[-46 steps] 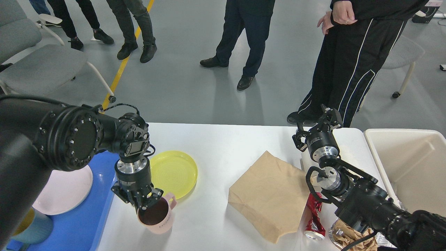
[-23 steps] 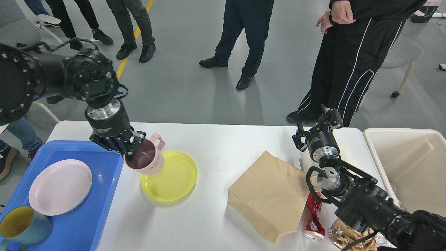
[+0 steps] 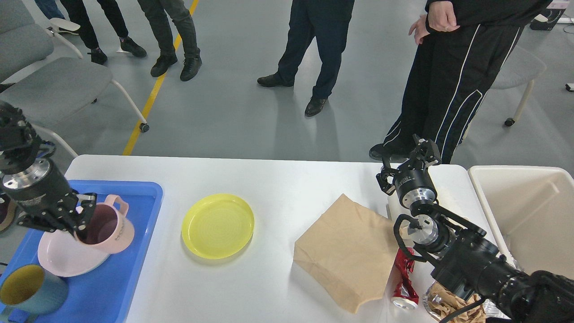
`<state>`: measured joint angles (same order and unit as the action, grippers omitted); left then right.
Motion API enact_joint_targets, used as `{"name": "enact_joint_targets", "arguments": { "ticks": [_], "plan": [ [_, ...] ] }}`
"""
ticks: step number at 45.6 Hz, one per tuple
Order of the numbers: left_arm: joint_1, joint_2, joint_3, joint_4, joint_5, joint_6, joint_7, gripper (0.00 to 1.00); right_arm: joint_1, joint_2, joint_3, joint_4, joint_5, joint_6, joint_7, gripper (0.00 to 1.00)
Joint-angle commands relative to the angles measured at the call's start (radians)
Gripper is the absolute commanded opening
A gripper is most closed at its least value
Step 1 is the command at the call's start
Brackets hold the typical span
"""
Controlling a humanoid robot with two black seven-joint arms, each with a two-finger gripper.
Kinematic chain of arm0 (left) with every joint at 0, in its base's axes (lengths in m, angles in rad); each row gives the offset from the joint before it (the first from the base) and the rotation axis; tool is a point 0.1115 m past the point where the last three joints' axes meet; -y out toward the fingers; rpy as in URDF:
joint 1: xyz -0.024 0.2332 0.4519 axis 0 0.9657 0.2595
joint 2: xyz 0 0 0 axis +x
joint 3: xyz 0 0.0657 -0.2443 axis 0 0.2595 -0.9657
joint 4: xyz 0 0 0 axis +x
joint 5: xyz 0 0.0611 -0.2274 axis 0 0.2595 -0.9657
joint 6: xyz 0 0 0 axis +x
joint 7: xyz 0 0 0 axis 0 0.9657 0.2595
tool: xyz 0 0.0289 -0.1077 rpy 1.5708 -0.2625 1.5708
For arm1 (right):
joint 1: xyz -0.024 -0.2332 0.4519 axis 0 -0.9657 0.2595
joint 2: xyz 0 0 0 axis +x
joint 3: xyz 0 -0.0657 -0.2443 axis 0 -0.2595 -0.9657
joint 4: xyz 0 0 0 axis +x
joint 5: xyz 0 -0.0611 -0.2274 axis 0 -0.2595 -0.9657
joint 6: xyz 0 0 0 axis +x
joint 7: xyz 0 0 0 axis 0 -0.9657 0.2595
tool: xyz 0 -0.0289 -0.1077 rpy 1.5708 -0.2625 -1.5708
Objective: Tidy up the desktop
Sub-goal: 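Carry the pink mug with the left gripper onto the blue tray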
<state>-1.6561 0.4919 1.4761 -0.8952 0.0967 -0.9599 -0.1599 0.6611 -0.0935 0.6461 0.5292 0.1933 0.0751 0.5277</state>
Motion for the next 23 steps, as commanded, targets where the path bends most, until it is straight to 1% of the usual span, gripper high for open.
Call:
{"name": "enact_joint_targets", "arguments": {
  "ticks": [1, 9, 16, 18, 23],
  "plan": [
    [0.062, 0.048, 0.012, 0.001, 0.0, 0.0, -0.003, 0.0, 0.0, 0.0, 0.0, 0.0, 0.0, 0.0, 0.0, 1.0],
    [0.156, 0.08, -0.003, 0.018, 0.0, 0.0, -0.003, 0.0, 0.0, 0.0, 0.0, 0.0, 0.0, 0.0, 0.0, 1.0],
    [0.196, 0.08, -0.008, 0.035, -0.002, 0.0, -0.004, 0.0, 0.0, 0.0, 0.001, 0.0, 0.0, 0.0, 0.0, 1.0],
    [0.229, 0.074, -0.022, 0.056, -0.002, 0.0, -0.006, 0.0, 0.0, 0.0, 0.0, 0.0, 0.0, 0.0, 0.0, 1.0],
    [0.268, 0.065, -0.053, 0.084, -0.002, 0.0, -0.006, 0.0, 0.0, 0.0, 0.001, 0.0, 0.0, 0.0, 0.0, 1.0]
  ]
}}
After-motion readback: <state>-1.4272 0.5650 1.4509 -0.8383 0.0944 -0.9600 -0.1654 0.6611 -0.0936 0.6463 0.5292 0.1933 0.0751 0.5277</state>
